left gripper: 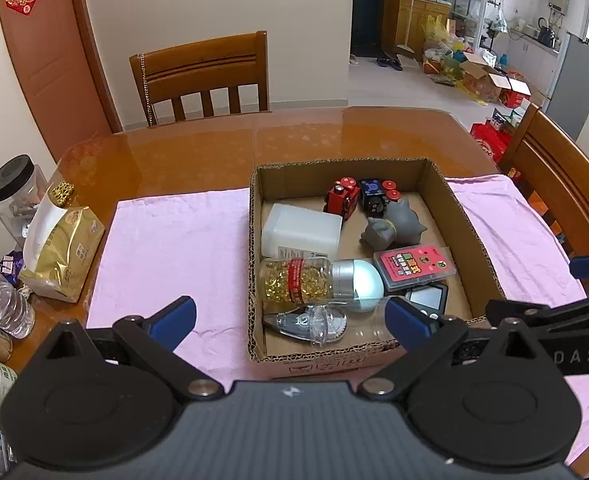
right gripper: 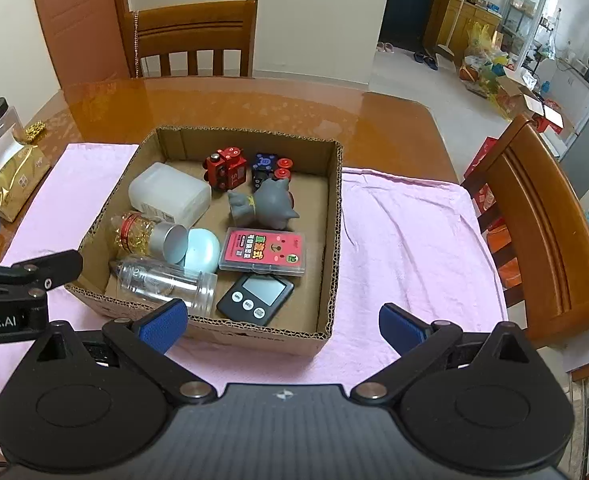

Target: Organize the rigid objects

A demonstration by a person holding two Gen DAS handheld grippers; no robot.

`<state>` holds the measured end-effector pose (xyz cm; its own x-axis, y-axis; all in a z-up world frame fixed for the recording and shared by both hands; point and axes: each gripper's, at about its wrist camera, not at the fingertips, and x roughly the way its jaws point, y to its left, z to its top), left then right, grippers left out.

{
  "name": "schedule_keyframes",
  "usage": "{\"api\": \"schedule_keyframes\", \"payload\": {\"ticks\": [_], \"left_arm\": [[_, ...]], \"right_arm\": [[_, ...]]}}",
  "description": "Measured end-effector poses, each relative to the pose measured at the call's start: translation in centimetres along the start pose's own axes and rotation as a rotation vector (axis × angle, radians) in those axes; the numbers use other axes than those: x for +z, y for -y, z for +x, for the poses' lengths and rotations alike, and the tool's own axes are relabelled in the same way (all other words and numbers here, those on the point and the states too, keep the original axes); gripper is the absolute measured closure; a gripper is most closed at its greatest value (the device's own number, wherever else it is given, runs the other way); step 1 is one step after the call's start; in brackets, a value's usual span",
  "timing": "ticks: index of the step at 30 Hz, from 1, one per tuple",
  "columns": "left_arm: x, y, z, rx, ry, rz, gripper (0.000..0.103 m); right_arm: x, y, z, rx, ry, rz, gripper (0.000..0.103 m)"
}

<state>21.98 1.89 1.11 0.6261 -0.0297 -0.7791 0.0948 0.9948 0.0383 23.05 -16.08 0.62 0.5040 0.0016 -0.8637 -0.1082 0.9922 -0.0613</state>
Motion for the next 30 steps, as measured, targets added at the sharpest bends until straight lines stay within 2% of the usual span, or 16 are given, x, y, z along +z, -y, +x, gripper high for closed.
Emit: {"api": "schedule_keyframes", "payload": {"ticks": [30], "left_arm": [[0.01,0.10,-0.49,0.036,-0.016,-0.005,0.003]], "right_arm": [[0.09,0.20,-0.61,-0.006,0.013,0.021,0.000]]}}
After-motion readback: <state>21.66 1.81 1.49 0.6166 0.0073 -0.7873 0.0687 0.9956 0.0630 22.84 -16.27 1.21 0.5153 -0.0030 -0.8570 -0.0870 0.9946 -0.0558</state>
